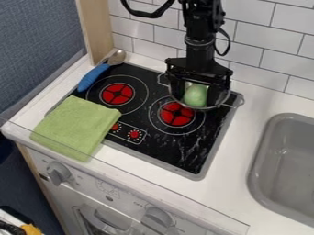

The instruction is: Put the green apple on the top of the green towel

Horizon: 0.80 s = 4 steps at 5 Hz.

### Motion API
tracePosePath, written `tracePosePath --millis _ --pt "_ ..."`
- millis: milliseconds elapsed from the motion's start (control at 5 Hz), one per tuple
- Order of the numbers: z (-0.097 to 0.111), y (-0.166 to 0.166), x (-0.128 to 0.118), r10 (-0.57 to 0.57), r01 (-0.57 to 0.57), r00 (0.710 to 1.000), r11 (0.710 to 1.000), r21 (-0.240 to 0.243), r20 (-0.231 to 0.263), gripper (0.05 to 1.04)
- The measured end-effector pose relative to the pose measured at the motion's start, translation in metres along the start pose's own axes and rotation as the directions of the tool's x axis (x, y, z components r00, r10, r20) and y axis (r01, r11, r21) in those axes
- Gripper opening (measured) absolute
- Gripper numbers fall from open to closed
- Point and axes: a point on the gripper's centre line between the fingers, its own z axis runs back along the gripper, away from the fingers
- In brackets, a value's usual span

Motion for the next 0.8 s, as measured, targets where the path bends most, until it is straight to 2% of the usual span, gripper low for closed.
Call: tracePosePath --millis 200,400,600,800 --pt "0.0 -0.001 0.002 -0.023 0.023 1.0 1.0 -0.003 0.012 0.781" --pt "0.0 0.002 0.0 -0.063 0.063 0.998 0.998 0.014 -0.003 0.78" --pt "0.018 0.005 0.005 -0.143 0.142 0.989 0.989 0.034 0.046 0.78" --pt "0.048 0.018 -0.001 -0.222 0.215 0.967 0.974 0.067 0.122 0.779"
